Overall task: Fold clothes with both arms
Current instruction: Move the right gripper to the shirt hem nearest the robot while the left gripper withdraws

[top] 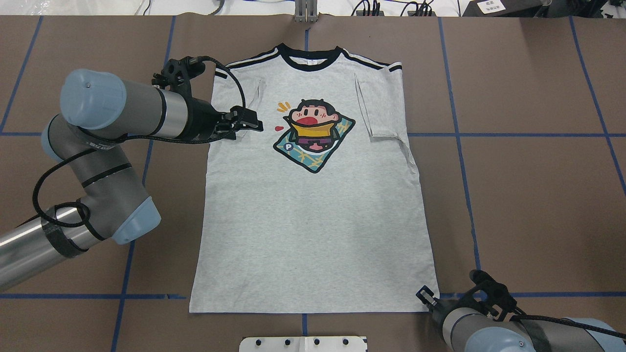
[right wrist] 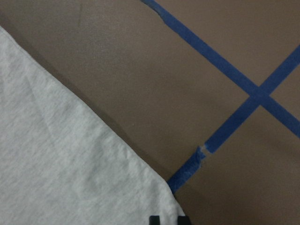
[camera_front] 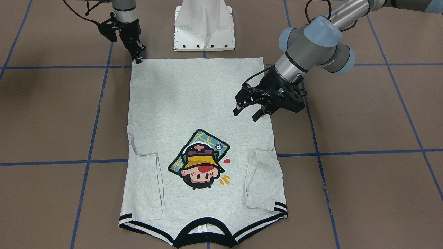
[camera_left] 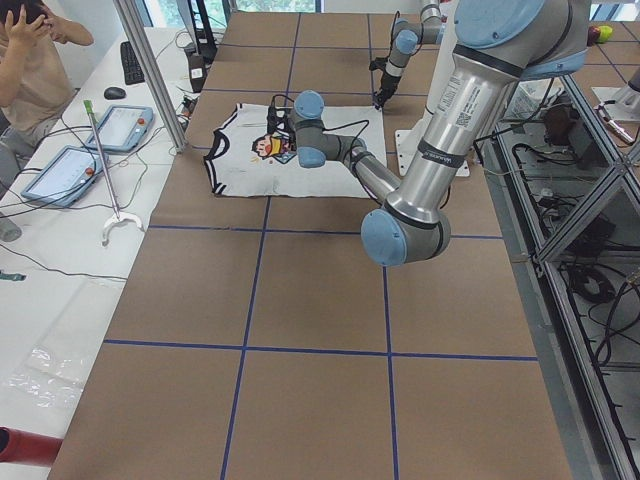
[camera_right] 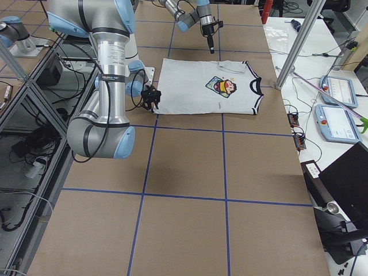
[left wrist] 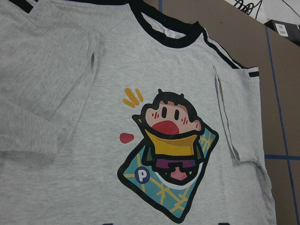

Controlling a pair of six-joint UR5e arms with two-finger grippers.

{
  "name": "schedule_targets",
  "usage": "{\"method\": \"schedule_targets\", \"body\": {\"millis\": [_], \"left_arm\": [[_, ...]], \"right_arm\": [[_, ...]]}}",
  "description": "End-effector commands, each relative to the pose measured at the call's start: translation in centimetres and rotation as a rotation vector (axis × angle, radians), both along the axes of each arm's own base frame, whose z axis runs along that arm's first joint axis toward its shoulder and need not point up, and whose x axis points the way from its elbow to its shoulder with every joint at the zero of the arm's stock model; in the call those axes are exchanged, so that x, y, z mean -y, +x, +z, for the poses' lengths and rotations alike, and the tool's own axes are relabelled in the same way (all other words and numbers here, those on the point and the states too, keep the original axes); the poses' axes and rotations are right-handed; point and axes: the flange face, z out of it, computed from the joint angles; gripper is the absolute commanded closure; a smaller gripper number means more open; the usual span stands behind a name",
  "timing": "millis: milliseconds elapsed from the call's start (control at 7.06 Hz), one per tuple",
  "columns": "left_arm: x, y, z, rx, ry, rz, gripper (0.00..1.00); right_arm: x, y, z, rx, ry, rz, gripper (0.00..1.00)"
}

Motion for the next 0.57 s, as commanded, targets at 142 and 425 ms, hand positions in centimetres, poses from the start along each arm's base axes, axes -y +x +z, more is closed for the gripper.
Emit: {"method": "schedule_targets", "body": {"millis": [142,425], "left_arm": [[-2.5,2.4,0.2,0.019,-0.126,0.027,0.20],[-10.0,2.2,2.3,0.023,-0.188,0.036,0.20]], "right_arm": [[0.0,0.6,-1.1,0.024,-0.008,-0.004,1.00],[0.3,1.4,-2.5,0.052,-0.009,-0.001,1.00]]}}
